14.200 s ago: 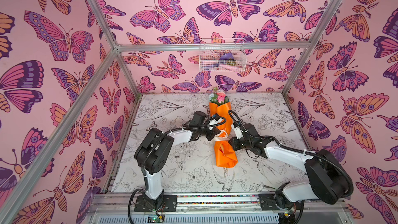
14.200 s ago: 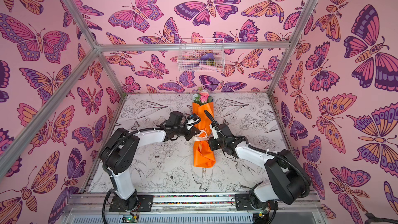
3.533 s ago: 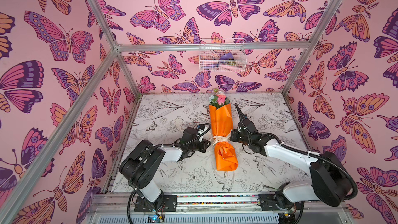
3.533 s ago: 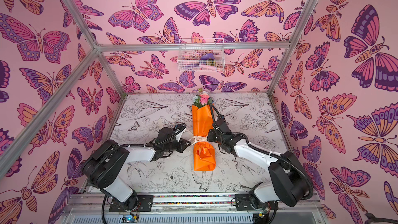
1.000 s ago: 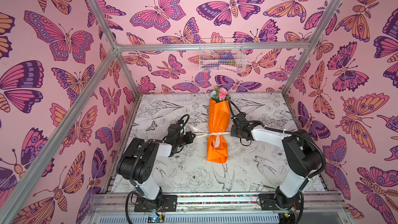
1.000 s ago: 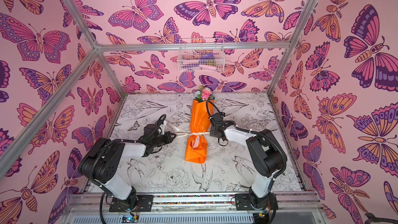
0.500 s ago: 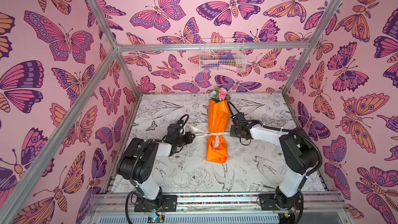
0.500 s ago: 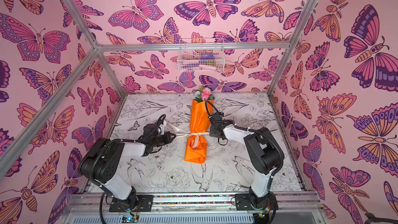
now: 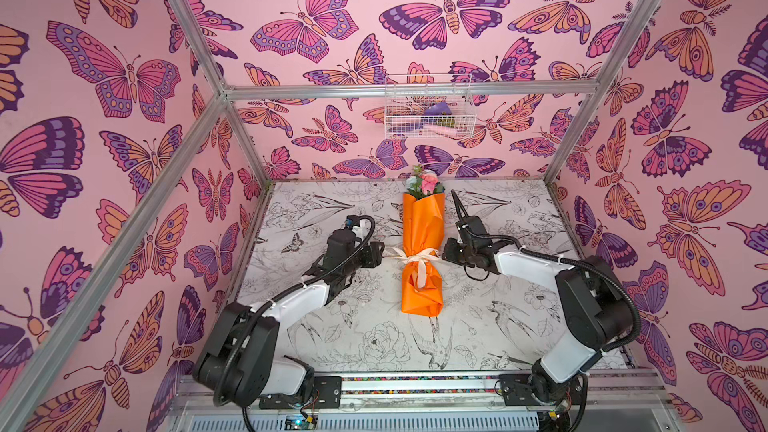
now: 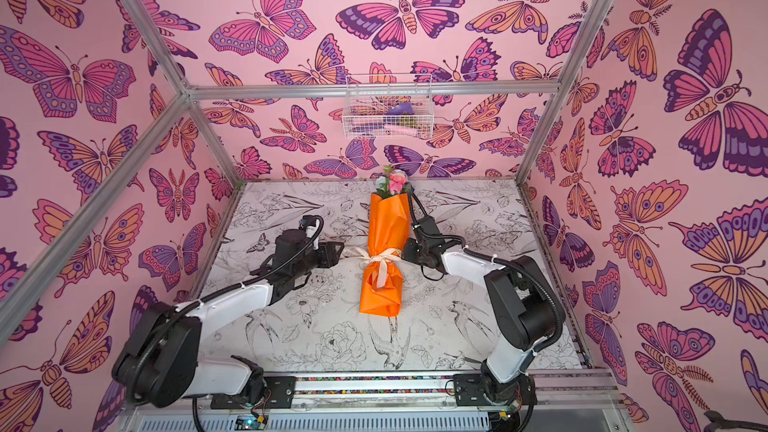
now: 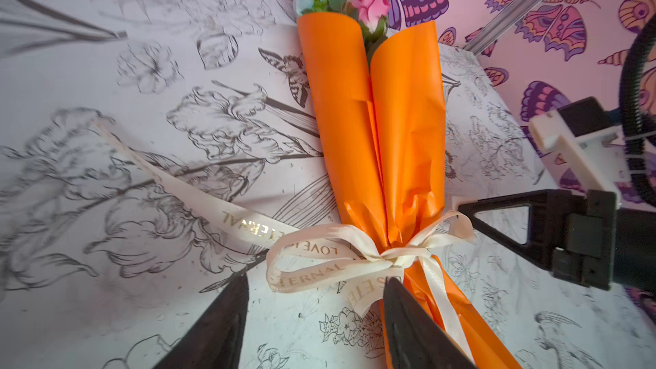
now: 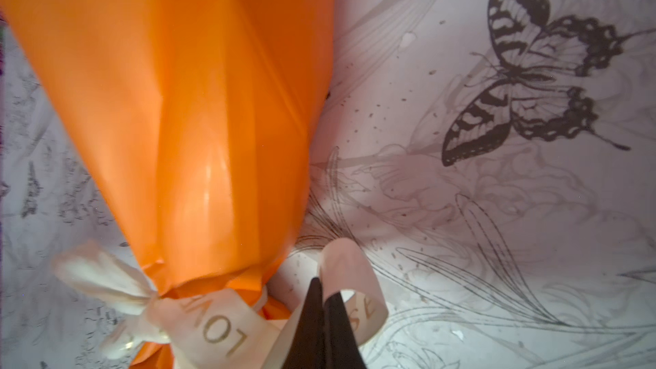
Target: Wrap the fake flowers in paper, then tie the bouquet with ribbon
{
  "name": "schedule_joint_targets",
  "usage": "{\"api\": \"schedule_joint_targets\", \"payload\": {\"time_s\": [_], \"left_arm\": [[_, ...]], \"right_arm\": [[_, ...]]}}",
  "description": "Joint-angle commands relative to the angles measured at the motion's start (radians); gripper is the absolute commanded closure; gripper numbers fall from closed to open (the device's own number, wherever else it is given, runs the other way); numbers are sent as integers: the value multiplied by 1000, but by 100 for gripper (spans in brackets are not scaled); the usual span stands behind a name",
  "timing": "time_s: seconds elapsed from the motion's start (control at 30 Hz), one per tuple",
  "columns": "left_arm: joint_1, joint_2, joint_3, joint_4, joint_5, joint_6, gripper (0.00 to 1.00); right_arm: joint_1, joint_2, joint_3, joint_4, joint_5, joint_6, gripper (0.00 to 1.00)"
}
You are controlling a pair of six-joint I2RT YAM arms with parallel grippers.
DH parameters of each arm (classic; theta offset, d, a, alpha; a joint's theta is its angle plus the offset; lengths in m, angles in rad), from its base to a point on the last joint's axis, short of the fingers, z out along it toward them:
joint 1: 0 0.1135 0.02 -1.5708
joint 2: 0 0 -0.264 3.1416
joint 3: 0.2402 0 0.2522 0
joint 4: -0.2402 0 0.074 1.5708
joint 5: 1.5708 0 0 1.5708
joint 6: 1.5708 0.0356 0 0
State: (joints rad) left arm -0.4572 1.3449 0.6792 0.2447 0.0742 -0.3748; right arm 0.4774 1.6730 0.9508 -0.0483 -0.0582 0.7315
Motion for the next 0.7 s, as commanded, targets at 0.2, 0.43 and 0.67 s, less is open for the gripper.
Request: {"api": "schedule_joint_targets", "payload": {"time_s": [0.2,0.43,0.67], "left_arm": [[-231,167,207,-199,40,184,39],[-335,363,417,-430,-40,258,33],[-356,442,469,-491,-102,244,30]], "right_arm": [[-2,-67,-9,35,6,31,100],[-2,-42,-10,49,-9,34,100],[-2,-20,-7,64,-23,37,100]]}}
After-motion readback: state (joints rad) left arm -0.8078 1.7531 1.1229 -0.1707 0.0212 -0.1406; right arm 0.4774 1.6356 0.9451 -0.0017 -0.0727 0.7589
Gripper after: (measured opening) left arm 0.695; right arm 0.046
